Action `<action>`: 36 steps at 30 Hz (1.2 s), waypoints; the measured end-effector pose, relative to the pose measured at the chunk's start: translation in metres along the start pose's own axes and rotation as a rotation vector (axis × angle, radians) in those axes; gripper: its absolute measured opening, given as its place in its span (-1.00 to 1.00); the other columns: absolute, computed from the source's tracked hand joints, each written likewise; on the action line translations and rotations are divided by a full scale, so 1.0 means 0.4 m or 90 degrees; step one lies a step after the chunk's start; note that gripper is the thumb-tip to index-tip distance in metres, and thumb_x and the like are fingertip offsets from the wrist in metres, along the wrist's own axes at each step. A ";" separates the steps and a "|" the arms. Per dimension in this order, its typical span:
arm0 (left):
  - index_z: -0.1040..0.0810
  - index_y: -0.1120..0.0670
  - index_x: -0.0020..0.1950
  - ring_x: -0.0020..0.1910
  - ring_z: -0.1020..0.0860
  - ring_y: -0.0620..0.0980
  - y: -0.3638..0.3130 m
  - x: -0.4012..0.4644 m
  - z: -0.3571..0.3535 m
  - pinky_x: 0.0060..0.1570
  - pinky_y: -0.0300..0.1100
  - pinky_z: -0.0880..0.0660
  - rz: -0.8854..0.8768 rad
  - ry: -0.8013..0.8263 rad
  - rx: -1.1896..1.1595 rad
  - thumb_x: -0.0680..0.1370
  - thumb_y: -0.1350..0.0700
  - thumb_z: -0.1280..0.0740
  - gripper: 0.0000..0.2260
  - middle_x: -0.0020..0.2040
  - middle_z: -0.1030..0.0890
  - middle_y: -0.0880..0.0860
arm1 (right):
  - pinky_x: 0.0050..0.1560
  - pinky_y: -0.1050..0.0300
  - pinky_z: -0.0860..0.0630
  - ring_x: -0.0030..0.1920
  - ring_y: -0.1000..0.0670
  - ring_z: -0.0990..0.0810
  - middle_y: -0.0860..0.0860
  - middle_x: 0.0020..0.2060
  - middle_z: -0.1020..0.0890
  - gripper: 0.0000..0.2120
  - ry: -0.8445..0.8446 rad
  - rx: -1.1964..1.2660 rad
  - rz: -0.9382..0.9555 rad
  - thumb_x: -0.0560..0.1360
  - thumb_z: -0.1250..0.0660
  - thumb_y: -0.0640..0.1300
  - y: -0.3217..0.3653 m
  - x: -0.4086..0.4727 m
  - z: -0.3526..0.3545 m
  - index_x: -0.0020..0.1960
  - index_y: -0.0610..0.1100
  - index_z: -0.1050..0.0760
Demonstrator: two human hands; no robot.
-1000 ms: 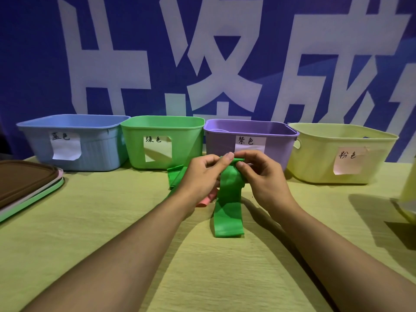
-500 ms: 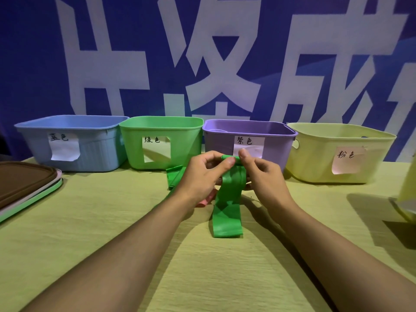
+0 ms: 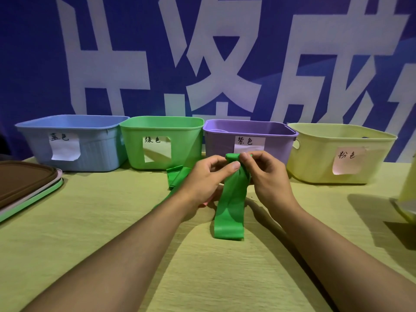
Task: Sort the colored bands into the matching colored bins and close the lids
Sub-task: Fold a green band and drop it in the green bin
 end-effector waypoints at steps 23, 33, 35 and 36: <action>-0.69 0.09 0.00 -0.07 -0.66 0.44 -0.025 -0.009 0.021 -0.32 0.05 -0.55 0.011 -0.096 0.041 0.53 -0.33 -0.38 -0.52 -0.05 -0.71 0.30 | 0.00 0.11 -0.65 -0.01 -0.03 -0.70 0.03 -0.02 -0.73 -0.81 0.045 -0.024 0.025 0.55 -0.44 -0.26 -0.016 0.010 -0.011 0.12 -0.05 -0.64; -0.69 0.08 0.07 -0.09 -0.72 0.21 -0.028 -0.008 0.009 -0.20 0.10 -0.64 -0.011 -0.052 0.023 0.58 -0.11 -0.40 -0.72 -0.04 -0.75 0.13 | -0.15 0.04 -0.61 -0.14 0.00 -0.70 -0.11 -0.12 -0.74 -0.44 0.015 -0.050 -0.101 0.45 -0.32 0.33 -0.025 -0.004 -0.005 0.03 -0.17 -0.68; -0.68 0.10 0.08 -0.03 -0.72 0.21 -0.026 -0.007 0.006 -0.06 0.16 -0.64 -0.018 -0.042 0.007 0.57 -0.09 -0.42 -0.73 -0.01 -0.75 0.14 | -0.20 0.05 -0.55 -0.22 -0.02 -0.63 -0.23 -0.13 -0.71 -0.39 0.010 -0.043 -0.099 0.46 -0.33 0.31 -0.021 -0.005 -0.003 0.00 -0.27 -0.67; -0.68 0.11 0.09 0.02 -0.72 0.21 -0.024 -0.006 0.007 0.07 0.26 -0.62 -0.021 -0.040 0.001 0.57 -0.07 -0.43 -0.74 0.00 -0.75 0.15 | -0.23 0.09 -0.54 -0.23 -0.01 -0.61 -0.24 -0.14 -0.70 -0.42 0.006 -0.036 -0.093 0.48 -0.34 0.27 -0.019 -0.006 -0.002 -0.01 -0.29 -0.66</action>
Point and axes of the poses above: each hand's wrist, its own x-axis towards the middle knuckle, its own z-axis out of the back of the hand, y = z × x, the point moved 7 cm from there along x, towards the middle knuckle
